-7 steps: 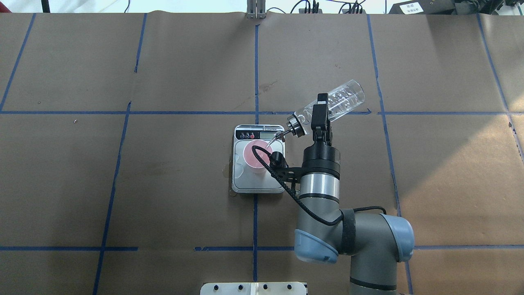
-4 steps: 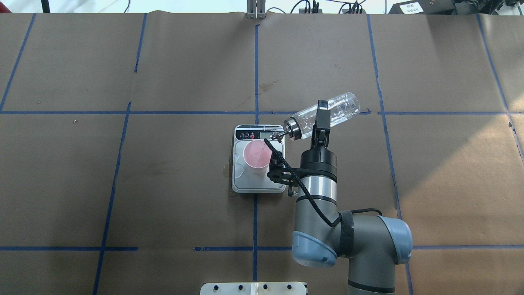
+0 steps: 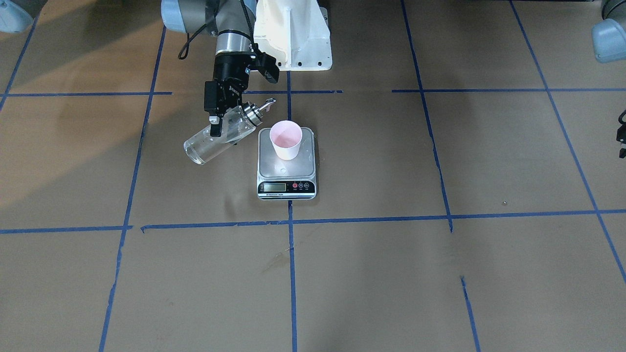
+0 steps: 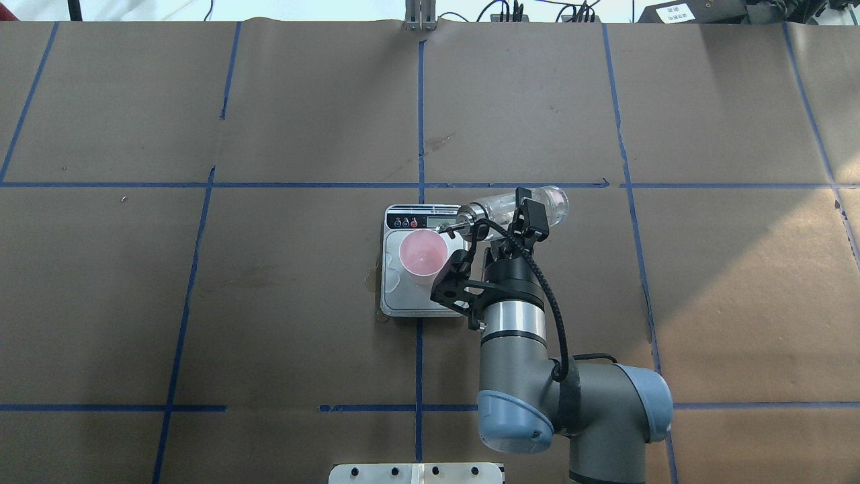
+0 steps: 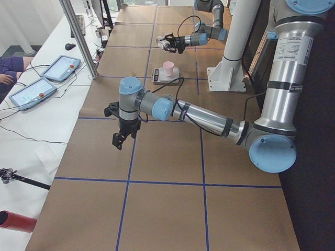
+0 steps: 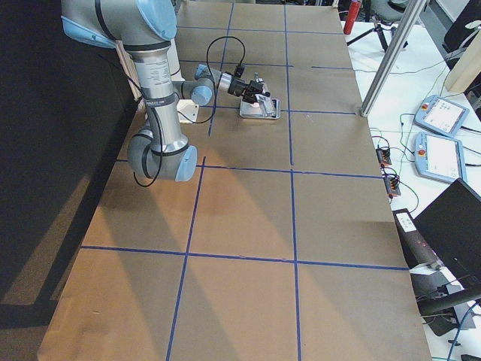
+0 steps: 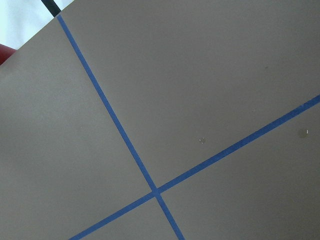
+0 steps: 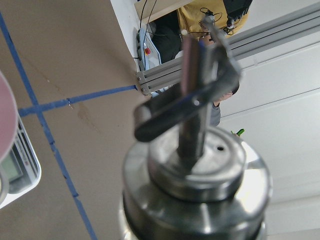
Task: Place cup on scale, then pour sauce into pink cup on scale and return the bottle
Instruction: 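Tilt the bottle upright and carry it back with the right gripper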
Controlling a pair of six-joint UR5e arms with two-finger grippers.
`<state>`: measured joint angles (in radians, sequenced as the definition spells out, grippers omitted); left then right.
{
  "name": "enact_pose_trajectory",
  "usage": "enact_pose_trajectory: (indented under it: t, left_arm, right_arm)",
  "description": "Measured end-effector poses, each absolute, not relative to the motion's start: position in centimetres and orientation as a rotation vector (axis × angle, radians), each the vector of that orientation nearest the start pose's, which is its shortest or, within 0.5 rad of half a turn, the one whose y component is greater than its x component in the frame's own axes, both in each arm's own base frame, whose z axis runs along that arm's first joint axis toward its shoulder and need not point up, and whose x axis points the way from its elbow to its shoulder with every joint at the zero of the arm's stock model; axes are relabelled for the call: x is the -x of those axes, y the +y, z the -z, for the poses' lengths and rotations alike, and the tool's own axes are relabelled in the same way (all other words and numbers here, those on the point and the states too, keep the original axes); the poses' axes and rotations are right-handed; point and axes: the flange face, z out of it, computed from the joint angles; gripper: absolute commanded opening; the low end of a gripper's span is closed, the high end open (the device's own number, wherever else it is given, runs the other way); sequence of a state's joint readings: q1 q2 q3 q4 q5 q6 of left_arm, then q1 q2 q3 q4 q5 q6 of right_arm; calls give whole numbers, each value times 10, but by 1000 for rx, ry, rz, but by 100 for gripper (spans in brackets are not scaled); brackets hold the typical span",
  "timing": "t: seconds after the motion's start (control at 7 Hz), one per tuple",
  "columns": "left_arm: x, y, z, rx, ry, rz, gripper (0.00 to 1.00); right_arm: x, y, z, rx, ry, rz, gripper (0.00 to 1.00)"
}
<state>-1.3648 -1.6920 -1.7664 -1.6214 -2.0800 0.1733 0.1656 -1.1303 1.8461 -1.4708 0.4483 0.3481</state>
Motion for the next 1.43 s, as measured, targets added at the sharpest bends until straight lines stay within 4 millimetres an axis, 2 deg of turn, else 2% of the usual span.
enact_pose_trajectory:
  t: [0.14,0.43,0.71,1.0,1.43]
  left_arm:
    - [-29,-554,-507,-355,514,-461,100]
    - [-29,-554,-506,-358,514,-461,100]
    - [-29,-554,-502,-365,514,-462,100]
    - [-29,-552,-494,-382,513,-465,100]
    - [-28,-551,-488,-392,513,-467,100]
  right_arm:
    - [527,-317,-240,-1288,-17,381,0]
    - [513,-333,-233,-1236,-280,169,0]
    - [474,-354,-230,-1092,-553,-58,0]
    - [445,-365,-255,-953,-692,-228,0]
    - [413,-376,-322,-810,-719,-432,0]
